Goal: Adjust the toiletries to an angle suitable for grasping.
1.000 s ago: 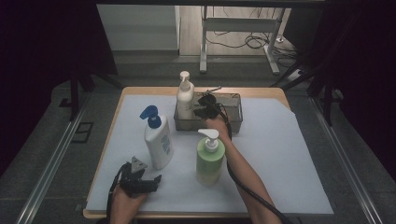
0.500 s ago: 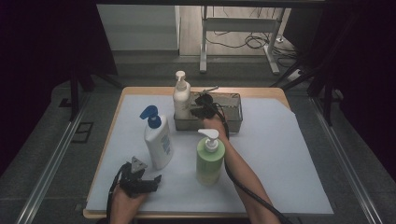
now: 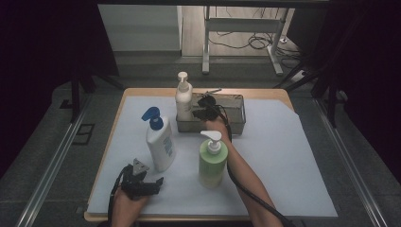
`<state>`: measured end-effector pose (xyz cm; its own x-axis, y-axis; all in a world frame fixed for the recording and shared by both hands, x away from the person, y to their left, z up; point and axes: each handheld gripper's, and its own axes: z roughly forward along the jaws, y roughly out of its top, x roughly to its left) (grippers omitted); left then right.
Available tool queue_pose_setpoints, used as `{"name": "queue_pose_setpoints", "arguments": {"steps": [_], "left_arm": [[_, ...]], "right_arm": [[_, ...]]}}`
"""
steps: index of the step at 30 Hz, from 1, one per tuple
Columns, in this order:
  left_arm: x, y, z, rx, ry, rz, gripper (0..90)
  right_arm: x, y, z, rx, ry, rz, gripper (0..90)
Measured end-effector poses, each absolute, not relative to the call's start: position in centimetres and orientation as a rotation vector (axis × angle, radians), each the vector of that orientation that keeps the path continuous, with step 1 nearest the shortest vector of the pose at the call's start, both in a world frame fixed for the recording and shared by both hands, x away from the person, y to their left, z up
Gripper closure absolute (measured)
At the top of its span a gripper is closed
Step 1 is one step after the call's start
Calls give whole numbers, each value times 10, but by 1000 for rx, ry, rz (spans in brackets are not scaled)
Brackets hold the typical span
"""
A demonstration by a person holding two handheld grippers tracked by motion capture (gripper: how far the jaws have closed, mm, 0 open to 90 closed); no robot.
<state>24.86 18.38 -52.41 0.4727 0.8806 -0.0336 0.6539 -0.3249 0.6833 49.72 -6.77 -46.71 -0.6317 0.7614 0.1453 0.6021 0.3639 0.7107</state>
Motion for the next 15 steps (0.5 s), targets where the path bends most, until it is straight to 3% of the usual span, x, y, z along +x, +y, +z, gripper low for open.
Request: {"name": "queue_pose_setpoints", "arguments": {"steps": [15], "left_arm": [[249, 184, -524, 2086, 1266, 462, 120]], "right_arm": [[485, -87, -458, 1179, 2389, 1133, 598]]}}
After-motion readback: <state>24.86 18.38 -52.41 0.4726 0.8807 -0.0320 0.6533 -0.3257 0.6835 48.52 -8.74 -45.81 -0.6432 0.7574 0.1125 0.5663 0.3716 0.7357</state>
